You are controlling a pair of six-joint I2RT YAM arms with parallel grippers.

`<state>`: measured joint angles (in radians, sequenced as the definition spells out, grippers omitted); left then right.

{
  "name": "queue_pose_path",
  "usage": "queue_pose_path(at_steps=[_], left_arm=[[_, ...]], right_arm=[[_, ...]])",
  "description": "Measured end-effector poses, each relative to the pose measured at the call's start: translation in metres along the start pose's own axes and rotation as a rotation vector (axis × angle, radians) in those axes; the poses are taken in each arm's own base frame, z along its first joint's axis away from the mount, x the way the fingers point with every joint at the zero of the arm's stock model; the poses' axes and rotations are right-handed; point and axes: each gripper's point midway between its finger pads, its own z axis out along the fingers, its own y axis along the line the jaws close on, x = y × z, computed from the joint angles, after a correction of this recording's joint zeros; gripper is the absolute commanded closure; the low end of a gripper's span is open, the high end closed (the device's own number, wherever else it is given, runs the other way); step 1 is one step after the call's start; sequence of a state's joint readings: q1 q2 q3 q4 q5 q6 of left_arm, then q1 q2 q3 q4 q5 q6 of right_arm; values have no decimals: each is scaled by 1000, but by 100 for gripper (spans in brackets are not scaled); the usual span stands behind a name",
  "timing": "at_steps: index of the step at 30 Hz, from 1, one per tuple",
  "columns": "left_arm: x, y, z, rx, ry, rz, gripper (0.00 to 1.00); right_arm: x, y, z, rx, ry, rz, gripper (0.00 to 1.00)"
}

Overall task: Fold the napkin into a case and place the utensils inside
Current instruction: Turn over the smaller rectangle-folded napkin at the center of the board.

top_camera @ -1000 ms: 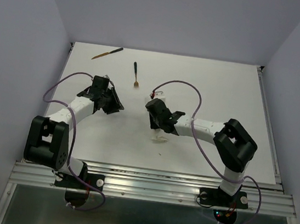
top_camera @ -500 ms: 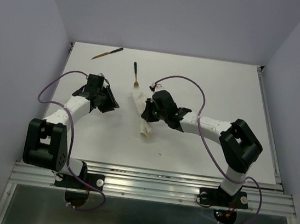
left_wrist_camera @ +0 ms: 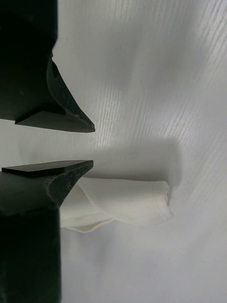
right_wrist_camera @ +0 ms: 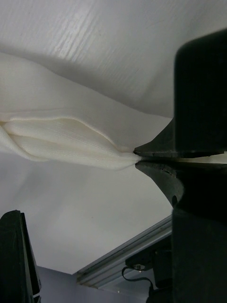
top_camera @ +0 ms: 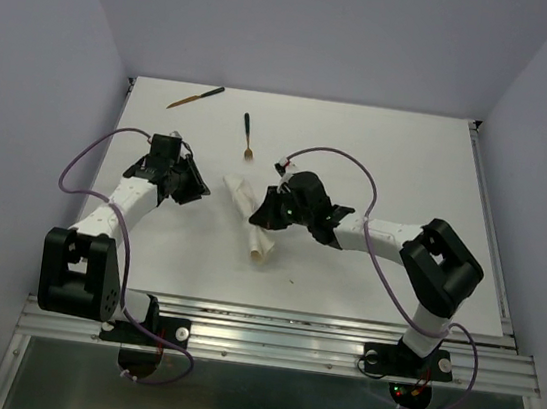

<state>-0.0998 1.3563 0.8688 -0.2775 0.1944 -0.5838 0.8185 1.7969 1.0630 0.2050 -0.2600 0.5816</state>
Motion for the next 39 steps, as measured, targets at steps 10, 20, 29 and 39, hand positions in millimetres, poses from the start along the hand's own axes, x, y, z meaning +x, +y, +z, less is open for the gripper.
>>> queue_pose_path(at_steps=[10,20,29,39], left_arm=[[1,1,0,-2,2,-1,61],[1,1,0,-3,3,-1,62],[2,0,0,4,11,-2,62],[9,-7,10,19,44,9,69]], right_arm=[[-1,18,-14,-181,11,42,99],[-1,11,-30,-262,21,86,99],[-11,-28,-36,-256,17,152,99],[-4,-61,-45,-269,35,214,99]])
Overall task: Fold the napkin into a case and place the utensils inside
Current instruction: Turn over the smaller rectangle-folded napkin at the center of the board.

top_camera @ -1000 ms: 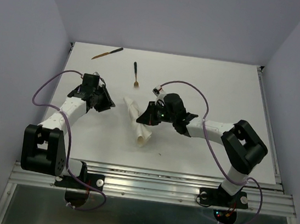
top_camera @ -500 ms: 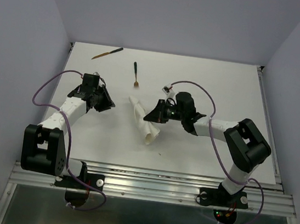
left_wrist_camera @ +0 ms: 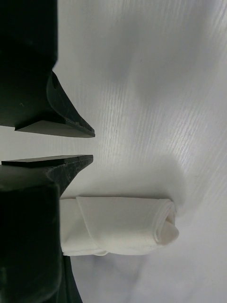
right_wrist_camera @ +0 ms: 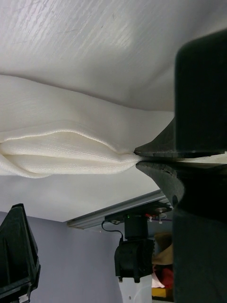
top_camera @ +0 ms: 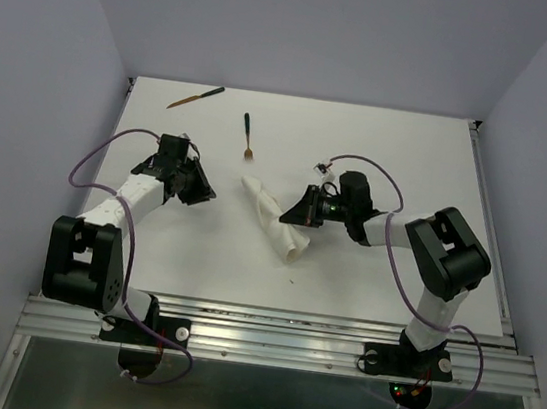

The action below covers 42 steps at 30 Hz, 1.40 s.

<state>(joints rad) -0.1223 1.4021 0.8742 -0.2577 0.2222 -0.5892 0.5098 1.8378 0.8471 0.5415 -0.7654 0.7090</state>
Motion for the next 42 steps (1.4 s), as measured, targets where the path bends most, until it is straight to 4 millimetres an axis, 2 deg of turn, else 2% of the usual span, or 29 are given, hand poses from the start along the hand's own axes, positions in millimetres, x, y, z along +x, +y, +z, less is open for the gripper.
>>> queue_pose_path(at_steps=[2,3,5,6,7,9,14,20,25,28,29,32,33,36,38,42], left_arm=[[7,-8,6,10,26,18,75],[9,-12,9,15,37,26,81],[15,-22,16,25,61,46,85],[17,-28,20,34,70,58,93],[19,-34,24,41,77,70,96],[22,-47,33,59,93,91,100],[30,-69,51,91,132,128,100],[28,-89,71,115,154,151,100],[27,-104,78,137,162,169,100],[28,-110,81,148,169,178,100],[28,-112,82,150,170,179,100],[28,-118,88,161,182,183,100],[29,-119,91,162,186,183,100],[29,-126,98,170,194,188,100],[28,-132,102,180,198,192,100],[30,-140,108,194,208,198,100]], right_arm=[[2,-7,-4,-13,2,20,99],[4,-9,-5,-17,4,24,99],[7,-15,-6,-17,9,46,99],[7,-18,-7,-17,10,53,99],[8,-19,-8,-18,11,56,99],[7,-19,-10,-25,12,57,99],[5,-19,-12,-38,5,48,99],[7,-25,-15,-38,8,59,99],[6,-30,-16,-33,7,67,99],[5,-32,-17,-30,3,69,94],[5,-32,-18,-30,2,70,91],[4,-34,-19,-26,0,67,64],[5,-35,-19,-20,3,73,50],[9,-45,-20,31,10,65,32],[11,-52,-22,81,10,65,24],[-1,-52,-37,198,-35,5,23]])
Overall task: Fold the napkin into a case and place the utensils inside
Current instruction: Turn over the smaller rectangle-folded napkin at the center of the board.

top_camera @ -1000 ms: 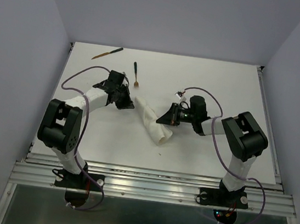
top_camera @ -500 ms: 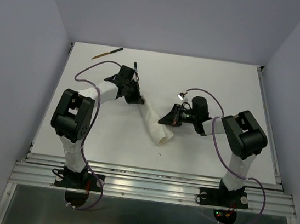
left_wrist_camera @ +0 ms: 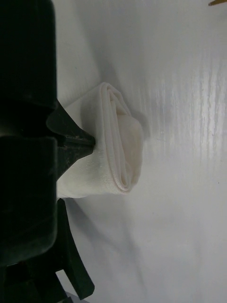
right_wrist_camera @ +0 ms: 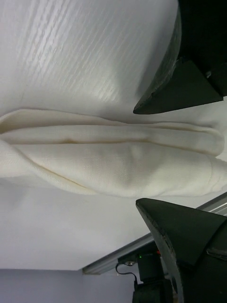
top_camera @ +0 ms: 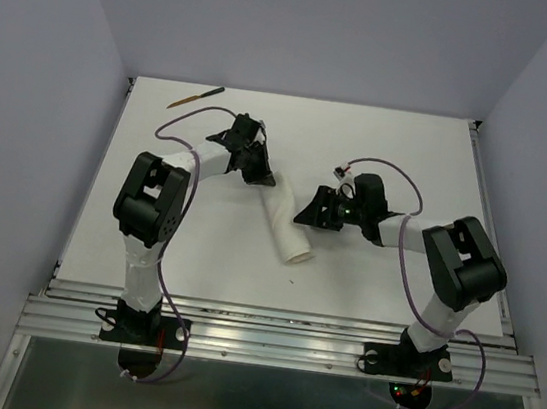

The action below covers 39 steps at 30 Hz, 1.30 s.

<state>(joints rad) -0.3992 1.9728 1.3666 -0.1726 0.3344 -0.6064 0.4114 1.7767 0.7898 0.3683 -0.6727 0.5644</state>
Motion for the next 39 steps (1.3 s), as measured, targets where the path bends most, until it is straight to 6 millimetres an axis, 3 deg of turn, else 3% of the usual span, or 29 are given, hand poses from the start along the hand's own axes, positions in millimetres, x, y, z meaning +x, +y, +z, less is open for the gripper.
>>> queue_pose_path(at_steps=[5,8,9,12,15,18,21,24,28,34,39], left_arm=[[-2,-6,12,12,13,7,100],[-2,-5,20,11,24,6,100],[-2,-6,23,10,28,6,100],[-6,-7,30,11,30,7,100],[-6,-5,35,5,37,4,100],[-6,-4,35,3,37,4,100],[-5,-4,35,-1,38,3,100],[-5,-2,35,-6,37,5,100],[-6,-1,35,-12,35,8,100],[3,9,31,-35,31,9,100],[23,27,5,-86,24,-2,100]], right_arm=[[-17,0,-23,131,-71,-66,26],[-24,3,-37,193,-107,-94,47],[-28,5,-43,221,-126,-114,64],[-25,12,-49,287,-133,-145,86],[-13,27,-40,326,-103,-178,94],[6,37,-29,344,-59,-199,99],[26,33,-21,370,-9,-179,99],[35,20,-17,412,14,-149,99],[55,-13,-15,508,61,-122,99],[44,-24,-15,552,28,-209,99],[36,-29,-20,572,14,-322,99]])
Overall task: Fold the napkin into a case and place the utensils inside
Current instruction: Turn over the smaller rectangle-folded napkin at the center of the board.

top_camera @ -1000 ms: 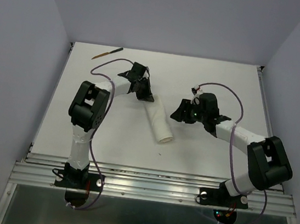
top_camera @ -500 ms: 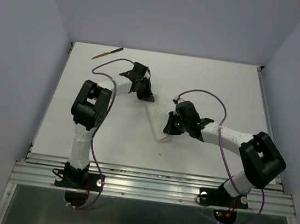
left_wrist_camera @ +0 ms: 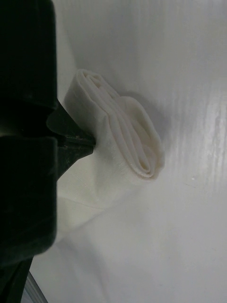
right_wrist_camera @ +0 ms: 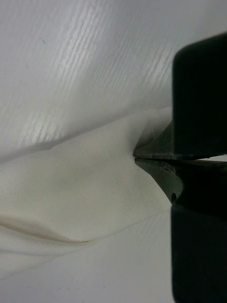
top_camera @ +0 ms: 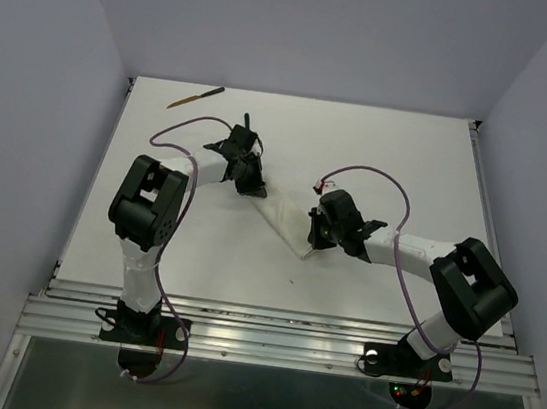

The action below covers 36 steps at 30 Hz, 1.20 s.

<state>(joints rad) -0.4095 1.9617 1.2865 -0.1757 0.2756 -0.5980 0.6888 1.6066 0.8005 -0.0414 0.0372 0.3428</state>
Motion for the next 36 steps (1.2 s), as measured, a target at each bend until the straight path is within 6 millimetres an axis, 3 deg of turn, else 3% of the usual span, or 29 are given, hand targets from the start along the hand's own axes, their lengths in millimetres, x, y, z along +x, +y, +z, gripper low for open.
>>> queue_pose_path(at_steps=[7,12,19,26,31,36], left_arm=[[5,2,-17,-8,-13,-1,100],[-1,0,-21,-19,-24,0,100],[-25,-12,-22,-12,-74,7,100],[-26,-1,10,-42,-37,-3,100],[-28,-4,15,-31,-30,-1,100],[-32,-5,13,-42,-33,15,100]], right_arm=[[-29,6,-26,-30,-108,-60,99],[-45,16,-28,-45,-115,4,99],[-28,23,-26,-72,-48,128,99],[7,8,2,-3,47,165,99],[2,6,3,5,25,146,99],[-11,6,-10,5,-18,121,99]])
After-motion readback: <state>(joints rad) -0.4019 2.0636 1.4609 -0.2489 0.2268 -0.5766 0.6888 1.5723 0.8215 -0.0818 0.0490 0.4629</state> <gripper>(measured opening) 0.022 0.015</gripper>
